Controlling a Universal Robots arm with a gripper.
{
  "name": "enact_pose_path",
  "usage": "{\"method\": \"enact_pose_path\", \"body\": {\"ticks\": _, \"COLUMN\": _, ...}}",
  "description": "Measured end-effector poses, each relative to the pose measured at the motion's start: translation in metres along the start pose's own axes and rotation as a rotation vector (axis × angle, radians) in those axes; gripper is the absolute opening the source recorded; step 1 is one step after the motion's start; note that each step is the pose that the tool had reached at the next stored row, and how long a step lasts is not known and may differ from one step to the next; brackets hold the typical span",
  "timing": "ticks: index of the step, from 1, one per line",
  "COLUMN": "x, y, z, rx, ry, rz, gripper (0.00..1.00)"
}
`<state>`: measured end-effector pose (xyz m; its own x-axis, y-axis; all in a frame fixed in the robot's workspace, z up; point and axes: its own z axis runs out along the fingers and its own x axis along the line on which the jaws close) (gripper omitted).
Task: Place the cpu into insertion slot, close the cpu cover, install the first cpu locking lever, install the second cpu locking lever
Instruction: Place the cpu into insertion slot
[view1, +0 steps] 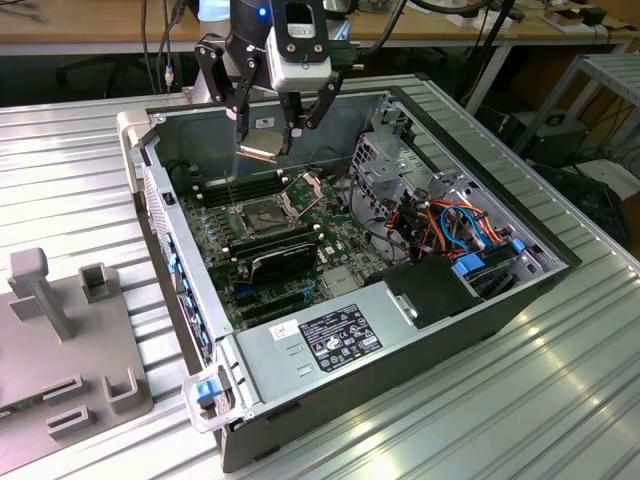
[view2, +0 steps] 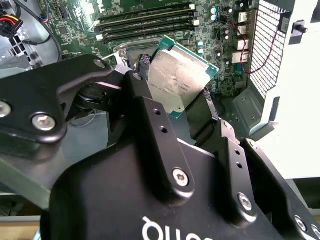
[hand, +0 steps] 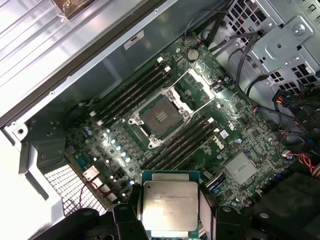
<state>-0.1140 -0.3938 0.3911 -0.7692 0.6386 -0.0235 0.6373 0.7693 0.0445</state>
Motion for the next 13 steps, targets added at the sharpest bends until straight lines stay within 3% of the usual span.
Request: {"method": "enact_pose_path", "body": {"ticks": 13, "x": 0.0000, "y": 0.0000, "z": 0.0002, "rx": 0.0008, "ry": -0.0013, "rz": 0.030, "gripper": 0.55}}
